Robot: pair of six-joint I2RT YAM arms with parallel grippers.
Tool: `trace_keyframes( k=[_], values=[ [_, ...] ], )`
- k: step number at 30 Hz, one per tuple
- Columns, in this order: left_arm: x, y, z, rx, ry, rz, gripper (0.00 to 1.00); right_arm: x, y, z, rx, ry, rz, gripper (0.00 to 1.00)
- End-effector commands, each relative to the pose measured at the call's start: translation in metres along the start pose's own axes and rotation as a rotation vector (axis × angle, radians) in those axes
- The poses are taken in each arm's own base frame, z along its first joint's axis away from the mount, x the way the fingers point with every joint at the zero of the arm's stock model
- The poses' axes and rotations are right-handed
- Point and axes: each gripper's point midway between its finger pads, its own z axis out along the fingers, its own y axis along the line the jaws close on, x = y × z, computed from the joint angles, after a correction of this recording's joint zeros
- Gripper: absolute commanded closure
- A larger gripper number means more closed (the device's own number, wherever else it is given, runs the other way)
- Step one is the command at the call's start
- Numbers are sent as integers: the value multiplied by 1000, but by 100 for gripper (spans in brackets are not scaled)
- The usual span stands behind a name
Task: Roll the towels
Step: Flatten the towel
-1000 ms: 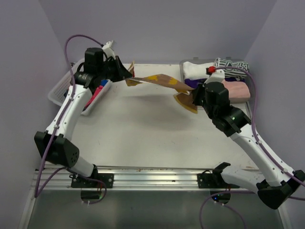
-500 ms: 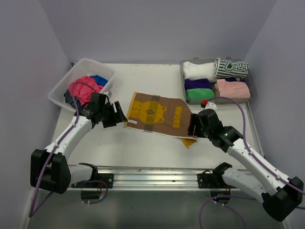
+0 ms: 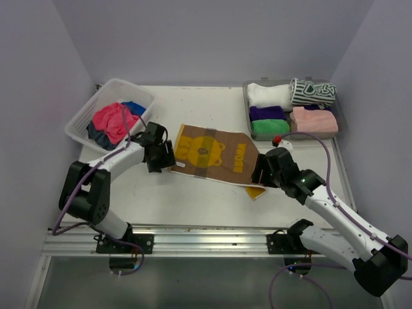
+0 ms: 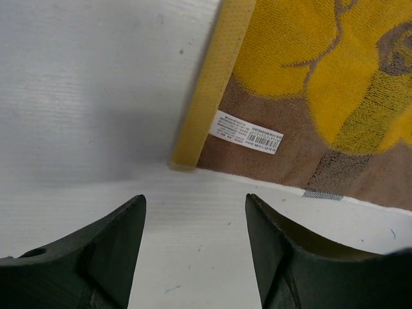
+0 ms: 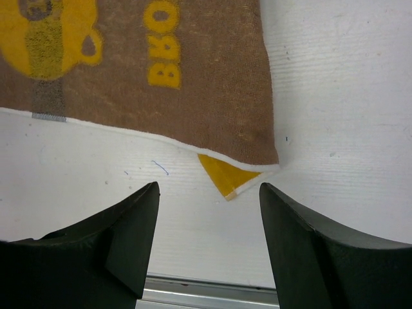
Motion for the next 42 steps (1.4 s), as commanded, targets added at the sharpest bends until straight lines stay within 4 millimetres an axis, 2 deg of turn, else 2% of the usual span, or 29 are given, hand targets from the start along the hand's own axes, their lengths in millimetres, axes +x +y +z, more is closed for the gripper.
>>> trace_keyframes(
  k=[1,4,7,11,13,15,16,19,20,23,26,31,32,34,36,42],
  values=[
    [-20,-19,9,-31,-76,0,34,-2,1,-2,-1,-12,33,33],
    [-16,-22,25,-63,-59,-3,36,0,0,-3,4,-4,37,33],
    [-14,-17,39,-110,-37,-17,40,1,-1,-4,2,-2,42,33],
    [-18,-13,49,-150,-42,-25,47,4,-4,-4,8,2,44,33],
    [-17,-11,54,-160,-32,-19,69,7,-5,-3,12,12,45,33],
    [-18,-17,55,-138,-21,-7,98,12,-7,-1,24,27,49,33],
    [-19,-18,52,-135,-20,-2,100,13,-9,0,34,31,50,33],
    [-35,-22,30,-132,-82,-6,100,23,-18,4,80,63,49,30],
    [-47,-28,11,-103,-136,-15,100,26,-20,6,94,78,51,29],
    [-69,-37,-24,-17,-214,-44,100,41,-19,15,89,133,53,25],
    [-82,-43,-40,30,-240,-59,100,53,-20,29,92,156,62,25],
    [-79,-58,-51,104,-205,-55,100,69,-9,53,47,141,88,28],
    [-80,-59,-54,110,-211,-54,100,75,-5,55,45,143,61,28],
    [-82,-61,-56,112,-214,-51,100,69,-1,56,70,70,37,29],
    [-82,-62,-57,116,-213,-49,100,73,11,55,35,38,15,30],
    [-78,-62,-53,120,-189,-48,100,79,17,62,13,33,15,30]
  ],
)
